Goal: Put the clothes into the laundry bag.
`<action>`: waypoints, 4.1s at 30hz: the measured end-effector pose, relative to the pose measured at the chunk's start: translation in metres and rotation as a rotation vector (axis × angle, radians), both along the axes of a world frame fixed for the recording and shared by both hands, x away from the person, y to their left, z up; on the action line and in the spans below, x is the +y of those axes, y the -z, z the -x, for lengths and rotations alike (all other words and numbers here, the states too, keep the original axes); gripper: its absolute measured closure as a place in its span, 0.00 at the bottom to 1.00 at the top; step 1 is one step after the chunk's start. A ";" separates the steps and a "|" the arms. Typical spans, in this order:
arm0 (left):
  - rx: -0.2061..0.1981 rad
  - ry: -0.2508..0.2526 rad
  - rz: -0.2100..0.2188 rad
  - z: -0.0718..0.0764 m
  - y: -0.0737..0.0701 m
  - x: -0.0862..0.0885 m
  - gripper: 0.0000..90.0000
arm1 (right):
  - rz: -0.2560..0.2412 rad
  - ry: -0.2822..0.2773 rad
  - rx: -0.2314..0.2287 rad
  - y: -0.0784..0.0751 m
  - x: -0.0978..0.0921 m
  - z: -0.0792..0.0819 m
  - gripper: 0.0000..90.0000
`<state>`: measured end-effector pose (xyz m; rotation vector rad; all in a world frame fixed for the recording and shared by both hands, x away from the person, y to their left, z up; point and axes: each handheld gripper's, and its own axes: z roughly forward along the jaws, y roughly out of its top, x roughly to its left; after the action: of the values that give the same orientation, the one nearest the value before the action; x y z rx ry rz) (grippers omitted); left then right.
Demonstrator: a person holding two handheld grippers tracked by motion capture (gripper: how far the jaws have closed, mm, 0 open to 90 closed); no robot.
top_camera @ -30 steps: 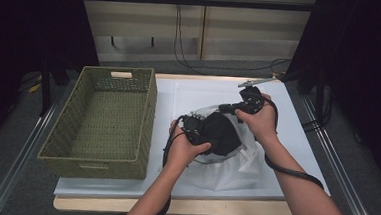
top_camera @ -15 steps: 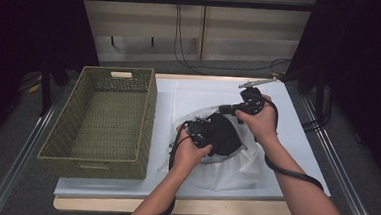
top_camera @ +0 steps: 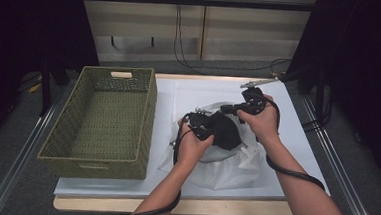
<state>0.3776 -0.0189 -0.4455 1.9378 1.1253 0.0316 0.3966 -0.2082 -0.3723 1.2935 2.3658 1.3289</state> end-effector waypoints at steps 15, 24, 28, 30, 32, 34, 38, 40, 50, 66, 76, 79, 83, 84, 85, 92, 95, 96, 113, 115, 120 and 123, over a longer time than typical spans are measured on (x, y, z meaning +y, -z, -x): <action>-0.084 -0.060 -0.037 -0.017 0.000 0.010 0.88 | -0.007 -0.002 -0.008 -0.006 -0.004 0.002 0.99; -0.107 -0.092 -0.026 -0.020 0.007 0.013 0.82 | -0.004 -0.009 0.002 -0.003 0.001 0.002 0.99; -0.104 -0.087 -0.027 -0.019 0.011 0.014 0.67 | 0.000 -0.010 0.002 -0.002 0.002 0.002 0.99; -0.097 -0.073 -0.036 -0.018 0.012 0.013 0.64 | 0.002 -0.012 0.002 -0.002 0.002 0.002 0.99; -0.086 -0.062 -0.027 -0.017 0.013 0.014 0.60 | 0.005 -0.011 0.000 -0.001 0.002 0.002 0.99; -0.079 -0.064 -0.019 -0.015 0.013 0.015 0.51 | 0.007 -0.008 0.003 0.000 0.002 0.002 0.99; -0.065 -0.031 -0.014 -0.008 0.009 0.014 0.41 | 0.011 -0.005 0.000 0.001 0.002 0.001 0.99; -0.063 -0.015 -0.020 -0.005 0.007 0.013 0.35 | 0.011 0.004 0.005 0.002 0.002 0.001 0.99; -0.082 0.015 -0.032 0.008 -0.008 0.012 0.25 | 0.020 0.013 0.003 0.003 0.001 0.000 0.99; -0.023 0.082 -0.062 0.021 -0.003 0.003 0.37 | 0.033 0.008 0.002 0.003 0.006 0.000 0.99; 0.029 0.082 -0.088 0.017 0.007 0.004 0.47 | 0.033 0.008 0.004 0.004 0.006 0.001 0.99; 0.066 0.067 -0.121 0.014 0.008 0.011 0.52 | 0.036 0.005 0.004 0.004 0.004 0.001 0.99; 0.093 0.071 -0.147 0.012 0.019 0.012 0.52 | 0.036 0.008 0.002 0.004 0.004 0.001 0.99; 0.089 0.073 -0.143 0.012 0.020 0.010 0.53 | 0.034 0.008 0.002 0.004 0.004 0.001 0.99; 0.083 0.083 -0.140 0.012 0.022 0.008 0.54 | 0.035 0.009 0.004 0.004 0.004 0.001 0.99; 0.074 0.054 -0.092 0.007 0.025 0.001 0.73 | 0.038 0.009 0.003 0.004 0.003 0.000 0.99; 0.058 0.031 -0.057 0.003 0.025 0.001 0.76 | 0.035 0.007 0.003 0.004 0.003 0.000 0.99; 0.054 0.030 -0.054 0.002 0.025 0.002 0.76 | 0.035 0.006 0.002 0.004 0.003 0.000 0.99; -0.038 -0.018 -0.033 -0.012 0.023 0.008 0.80 | 0.019 0.010 0.010 0.007 -0.001 0.001 0.99; -0.061 -0.025 -0.046 -0.014 0.023 0.011 0.81 | 0.019 0.011 0.011 0.007 -0.001 0.001 0.99; -0.094 -0.061 -0.032 -0.019 0.021 0.017 0.81 | 0.020 0.006 0.008 0.007 -0.001 0.001 0.99; -0.104 -0.068 -0.037 -0.021 0.022 0.018 0.81 | 0.017 0.008 0.012 0.008 0.000 0.000 0.99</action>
<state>0.3989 -0.0010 -0.4675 1.9072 1.1278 0.1893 0.3961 -0.2079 -0.3799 1.3093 2.3719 1.2992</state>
